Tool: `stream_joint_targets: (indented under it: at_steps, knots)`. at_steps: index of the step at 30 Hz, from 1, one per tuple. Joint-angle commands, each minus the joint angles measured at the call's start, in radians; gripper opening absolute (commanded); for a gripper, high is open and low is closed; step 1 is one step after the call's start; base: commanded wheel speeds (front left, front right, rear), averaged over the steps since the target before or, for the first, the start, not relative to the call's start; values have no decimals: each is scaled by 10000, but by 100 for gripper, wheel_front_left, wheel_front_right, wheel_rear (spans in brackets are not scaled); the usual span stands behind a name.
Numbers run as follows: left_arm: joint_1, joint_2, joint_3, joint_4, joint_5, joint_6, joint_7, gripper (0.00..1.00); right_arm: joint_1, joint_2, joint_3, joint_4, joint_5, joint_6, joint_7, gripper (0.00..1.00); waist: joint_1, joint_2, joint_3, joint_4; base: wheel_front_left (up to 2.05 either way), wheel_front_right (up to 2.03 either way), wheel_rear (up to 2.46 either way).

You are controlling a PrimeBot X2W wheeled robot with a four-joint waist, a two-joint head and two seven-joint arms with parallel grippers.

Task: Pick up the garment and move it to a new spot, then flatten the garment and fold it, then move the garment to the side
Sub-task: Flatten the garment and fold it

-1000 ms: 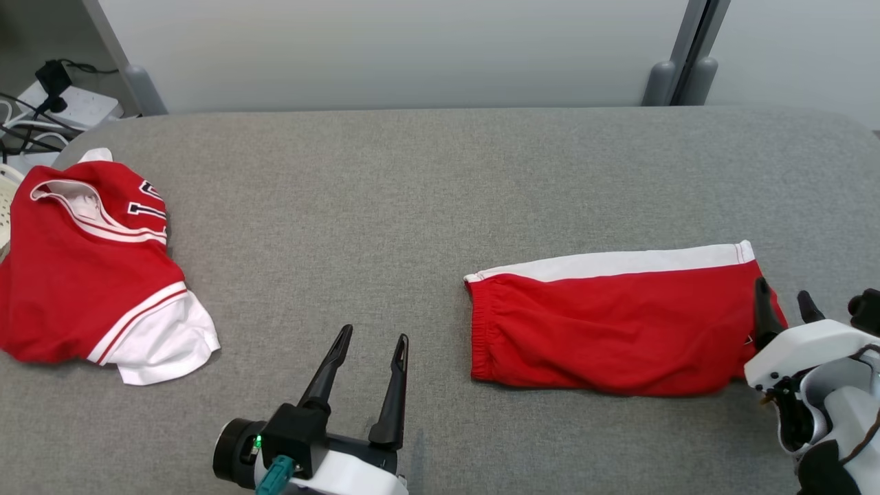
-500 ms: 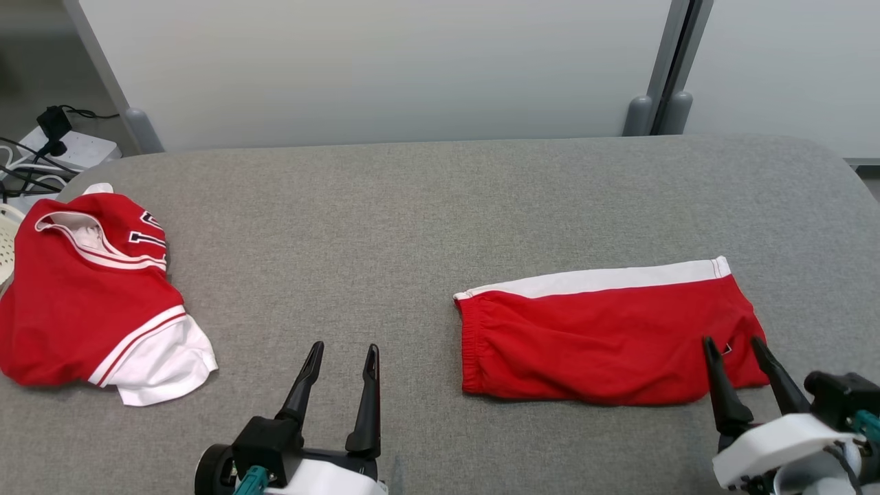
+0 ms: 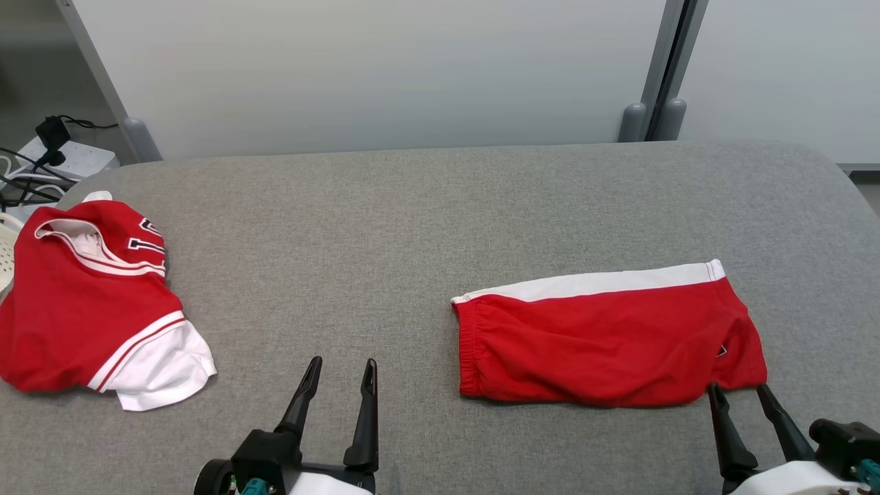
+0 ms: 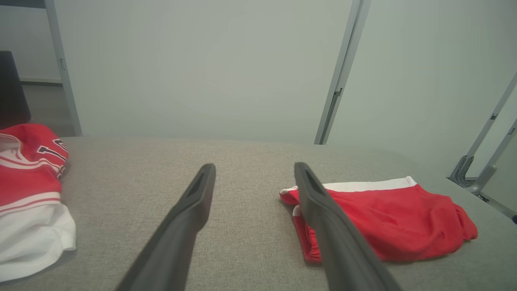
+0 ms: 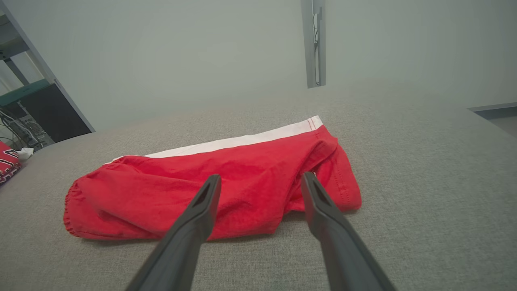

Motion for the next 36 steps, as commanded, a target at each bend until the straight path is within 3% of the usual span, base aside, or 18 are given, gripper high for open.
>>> stream_joint_targets:
  at_steps: [1, 9, 23, 36]
  knots:
    - [-264, 5, 287, -195, 108, -57, -59, 100, -111, -16, 94, -236, 75, 0, -135, 100, 0, -1, 9, 4, 0, 0, 0]
    - [-281, 5, 189, -133, 117, -112, -59, 100, -416, 315, -464, 735, 1008, 0, -135, 100, 0, -1, 35, 45, 0, 0, 0]
    - [-604, 5, -56, -27, 277, -296, -59, 100, -2801, 570, -1100, 3884, 4709, 0, 370, 100, 0, -1, 501, 421, 0, 0, 0]
    - [-978, 5, -282, -26, 421, -277, -59, 100, -4279, 339, -1004, 5861, 5617, 0, 37, 100, 0, -1, 1052, 984, 0, 0, 0]
